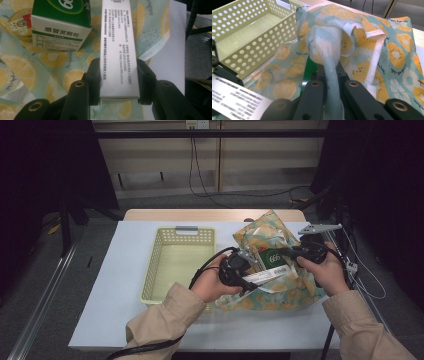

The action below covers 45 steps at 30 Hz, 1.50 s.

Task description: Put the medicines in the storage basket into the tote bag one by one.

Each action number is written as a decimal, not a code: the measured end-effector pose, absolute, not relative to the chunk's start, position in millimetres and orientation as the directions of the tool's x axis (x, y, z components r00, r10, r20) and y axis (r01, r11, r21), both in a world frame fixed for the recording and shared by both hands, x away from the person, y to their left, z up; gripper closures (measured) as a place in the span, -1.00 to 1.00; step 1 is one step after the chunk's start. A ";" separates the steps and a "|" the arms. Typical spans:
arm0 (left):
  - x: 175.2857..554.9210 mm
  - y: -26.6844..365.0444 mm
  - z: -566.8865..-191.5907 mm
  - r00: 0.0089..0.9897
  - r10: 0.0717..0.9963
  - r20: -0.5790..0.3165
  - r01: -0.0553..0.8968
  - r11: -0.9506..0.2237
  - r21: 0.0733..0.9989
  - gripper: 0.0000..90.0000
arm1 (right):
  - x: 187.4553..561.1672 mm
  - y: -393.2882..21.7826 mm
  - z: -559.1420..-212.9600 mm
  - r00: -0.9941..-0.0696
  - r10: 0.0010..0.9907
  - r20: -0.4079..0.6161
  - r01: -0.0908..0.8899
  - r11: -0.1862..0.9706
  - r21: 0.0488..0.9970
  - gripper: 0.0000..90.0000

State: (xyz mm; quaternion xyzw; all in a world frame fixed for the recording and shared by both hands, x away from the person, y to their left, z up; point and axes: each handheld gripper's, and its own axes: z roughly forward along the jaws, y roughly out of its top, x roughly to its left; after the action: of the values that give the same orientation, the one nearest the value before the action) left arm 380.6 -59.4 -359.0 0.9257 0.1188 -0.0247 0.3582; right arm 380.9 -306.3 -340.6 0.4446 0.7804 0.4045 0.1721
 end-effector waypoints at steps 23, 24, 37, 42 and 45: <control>392.5 -85.9 -374.4 0.956 0.259 -0.137 0.283 -0.696 0.660 0.39 | 379.2 -308.0 -336.5 -0.549 0.831 0.093 0.548 0.274 0.790 0.97; 393.1 -88.1 -375.5 0.956 0.255 -0.148 0.286 -0.689 0.666 0.39 | 379.0 -308.4 -336.2 -0.548 0.831 0.095 0.549 0.272 0.790 0.97; 395.9 -111.6 -378.7 0.954 0.259 -0.151 0.291 -0.679 0.674 0.39 | 378.6 -313.3 -339.0 -0.544 0.833 0.106 0.555 0.262 0.790 0.97; 397.9 -118.6 -381.5 0.950 0.271 -0.155 0.301 -0.666 0.682 0.39 | 378.7 -312.9 -339.1 -0.546 0.831 0.105 0.552 0.262 0.792 0.97; 399.4 -120.4 -384.0 0.946 0.276 -0.171 0.312 -0.625 0.715 0.31 | 379.0 -312.8 -339.2 -0.544 0.832 0.106 0.553 0.261 0.791 0.97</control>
State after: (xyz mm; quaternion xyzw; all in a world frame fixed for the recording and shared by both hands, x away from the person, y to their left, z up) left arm 399.4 -120.4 -384.0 0.9012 0.1632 -0.0223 0.4010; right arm 379.0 -312.8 -339.2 0.4465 0.7759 0.4124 0.1690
